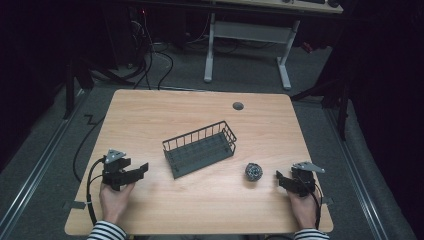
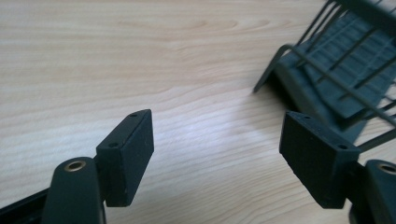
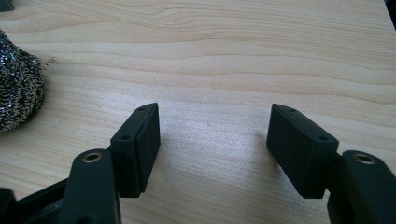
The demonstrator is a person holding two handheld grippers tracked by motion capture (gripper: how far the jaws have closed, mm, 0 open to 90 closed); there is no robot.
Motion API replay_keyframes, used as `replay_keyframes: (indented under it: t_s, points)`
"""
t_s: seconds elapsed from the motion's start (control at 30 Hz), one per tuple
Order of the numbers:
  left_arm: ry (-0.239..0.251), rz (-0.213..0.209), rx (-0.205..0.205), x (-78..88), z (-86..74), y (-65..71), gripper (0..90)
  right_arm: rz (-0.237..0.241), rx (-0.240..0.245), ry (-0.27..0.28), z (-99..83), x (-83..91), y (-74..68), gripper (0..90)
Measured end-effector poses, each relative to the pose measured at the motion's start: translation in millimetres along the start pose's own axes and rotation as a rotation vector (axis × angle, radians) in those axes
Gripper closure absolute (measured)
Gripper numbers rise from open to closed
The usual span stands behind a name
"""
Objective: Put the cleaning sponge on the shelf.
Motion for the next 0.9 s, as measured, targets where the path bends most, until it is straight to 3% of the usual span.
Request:
replay_keyframes:
  t_s: [0.4,0.63,0.77,0.9]
  points:
    - [-0.061,0.148,-0.07,-20.6,-13.7,-18.2,27.3,0.01,0.009,-0.003,0.1,-0.4,-0.8,32.5]
    - [-0.103,0.172,-0.101,-29.7,-23.3,-22.0,26.5,0.031,-0.042,-0.018,0.0,2.3,7.7,27.7]
    - [-0.064,0.166,-0.094,-29.7,-25.0,-22.3,26.1,0.037,-0.045,-0.009,-0.7,6.4,10.3,27.4]
    - [-0.062,0.169,-0.095,-29.2,-25.6,-22.0,25.6,0.061,-0.032,0.003,-2.6,16.1,7.9,27.2]
Point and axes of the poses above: each handheld gripper's, and its own axes: x roughly backward along the jaws, z roughly out of its top, y roughly to its right, the point moved 9 cm from there along -x, roughly forward along the jaws, and after that the axes turned 5 degrees about -x, right-handed, at the moved point
